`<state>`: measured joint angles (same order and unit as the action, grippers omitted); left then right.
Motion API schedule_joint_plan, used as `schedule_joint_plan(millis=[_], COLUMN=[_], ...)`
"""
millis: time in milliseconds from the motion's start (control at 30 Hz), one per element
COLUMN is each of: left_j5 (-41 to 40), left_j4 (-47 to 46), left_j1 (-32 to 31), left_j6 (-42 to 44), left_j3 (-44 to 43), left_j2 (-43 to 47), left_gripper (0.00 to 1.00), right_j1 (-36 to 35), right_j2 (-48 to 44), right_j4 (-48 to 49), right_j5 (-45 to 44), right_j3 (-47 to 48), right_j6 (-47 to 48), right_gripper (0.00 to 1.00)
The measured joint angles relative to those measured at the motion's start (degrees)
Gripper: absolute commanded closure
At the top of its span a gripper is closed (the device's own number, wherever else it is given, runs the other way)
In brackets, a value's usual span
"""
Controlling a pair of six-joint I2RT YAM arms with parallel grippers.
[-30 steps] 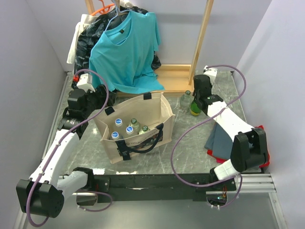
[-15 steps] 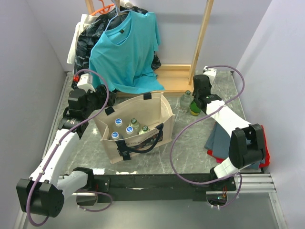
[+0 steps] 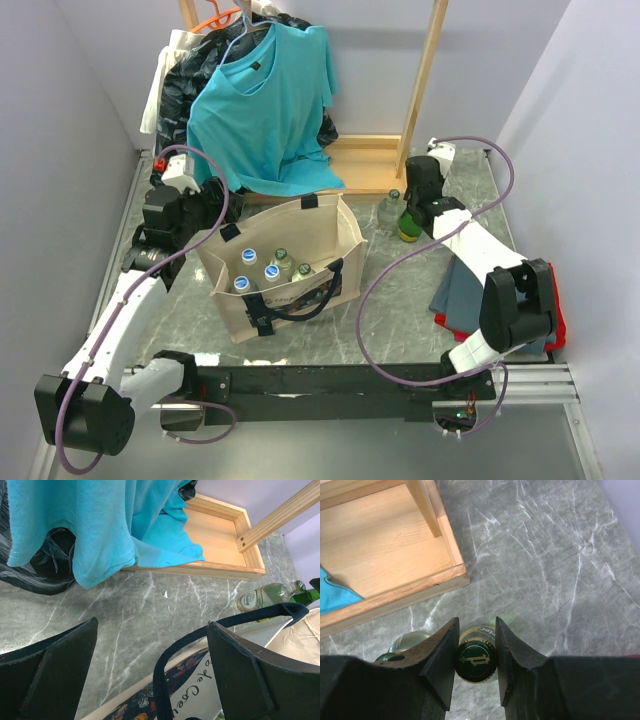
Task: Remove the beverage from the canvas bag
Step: Place the drink at the center of the board, then take out the drink from the canvas bag.
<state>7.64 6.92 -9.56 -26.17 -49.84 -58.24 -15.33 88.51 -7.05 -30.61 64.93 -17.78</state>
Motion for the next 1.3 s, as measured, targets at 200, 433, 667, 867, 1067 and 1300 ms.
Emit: schedule_joint_plan(millis=[200, 433, 667, 867, 1067, 1300], left_j5=[0.0, 0.0, 0.0, 0.0, 0.0, 0.1], left_j4=[0.0, 0.0, 0.0, 0.0, 0.0, 0.0], left_j1=[0.0, 0.0, 0.0, 0.0, 0.0, 0.0], left_j6=[0.0, 0.0, 0.0, 0.0, 0.0, 0.0], left_j3=[0.0, 0.0, 0.0, 0.0, 0.0, 0.0], left_j2=[0.0, 0.0, 0.0, 0.0, 0.1, 0.4], left_gripper=[0.04, 0.04, 0.04, 0.04, 0.04, 0.04], right_j1=[0.0, 0.0, 0.0, -0.2, -0.7, -5.7], right_j2=[0.0, 0.0, -1.0, -5.4, -9.2, -9.6], right_j4=[0.6, 1.7, 1.2, -1.2, -5.3, -13.5], right_j5=[0.0, 0.0, -0.2, 0.4, 6.9, 16.6], right_j3=[1.9, 2.9, 2.9, 4.0, 10.4, 20.4], right_j6=[-0.7, -0.8, -0.7, 0.1, 2.4, 6.0], right_gripper=[0.36, 0.32, 0.31, 0.30, 0.30, 0.29])
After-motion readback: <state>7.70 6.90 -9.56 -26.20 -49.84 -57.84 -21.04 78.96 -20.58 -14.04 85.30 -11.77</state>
